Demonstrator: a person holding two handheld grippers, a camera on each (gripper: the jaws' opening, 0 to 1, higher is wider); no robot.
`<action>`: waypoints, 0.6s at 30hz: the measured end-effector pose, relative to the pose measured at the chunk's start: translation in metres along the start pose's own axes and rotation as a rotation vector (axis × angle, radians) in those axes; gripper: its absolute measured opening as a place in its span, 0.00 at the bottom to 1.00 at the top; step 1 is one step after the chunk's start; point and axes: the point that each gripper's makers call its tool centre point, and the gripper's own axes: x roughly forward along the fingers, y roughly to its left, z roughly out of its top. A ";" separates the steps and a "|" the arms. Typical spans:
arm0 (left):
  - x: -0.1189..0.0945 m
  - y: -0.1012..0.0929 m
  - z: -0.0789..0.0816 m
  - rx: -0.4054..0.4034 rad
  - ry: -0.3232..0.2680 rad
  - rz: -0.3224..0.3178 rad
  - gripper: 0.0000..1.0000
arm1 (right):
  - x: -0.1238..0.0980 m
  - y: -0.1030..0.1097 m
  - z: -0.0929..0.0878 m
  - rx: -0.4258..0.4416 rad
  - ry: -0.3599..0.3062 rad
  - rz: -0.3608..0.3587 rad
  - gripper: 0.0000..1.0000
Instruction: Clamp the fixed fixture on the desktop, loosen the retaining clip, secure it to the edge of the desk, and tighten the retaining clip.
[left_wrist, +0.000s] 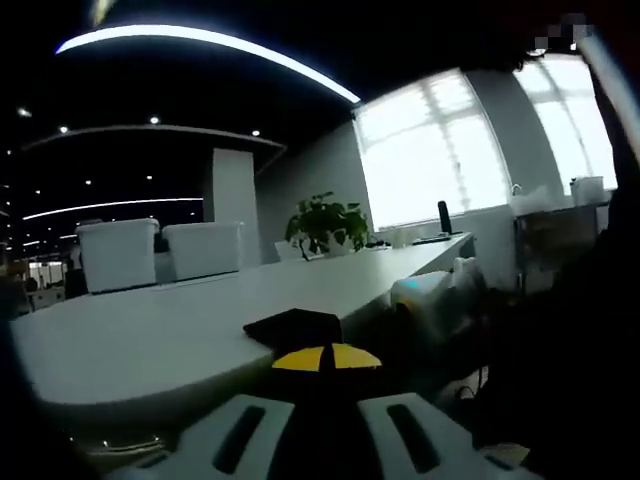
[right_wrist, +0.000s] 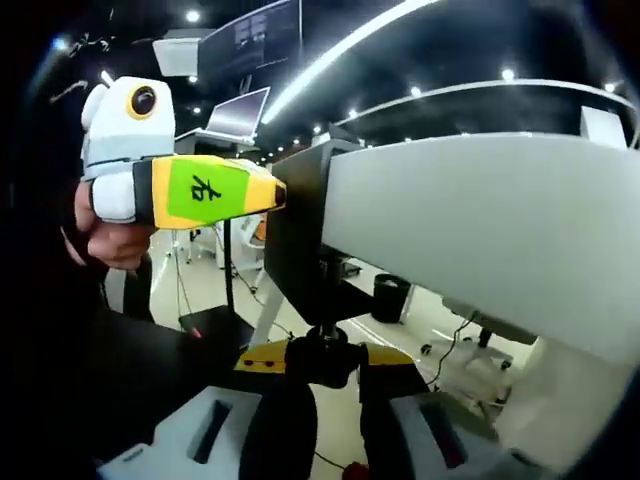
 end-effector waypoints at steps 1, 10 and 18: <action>0.000 0.000 0.000 0.002 0.001 0.001 0.01 | 0.000 -0.001 0.000 0.006 0.011 -0.012 0.23; -0.001 0.002 -0.002 -0.027 -0.027 -0.013 0.01 | -0.020 -0.014 0.000 0.076 0.031 -0.304 0.30; -0.001 0.001 -0.001 -0.062 -0.057 -0.031 0.01 | -0.025 -0.004 -0.003 0.198 0.000 -0.746 0.38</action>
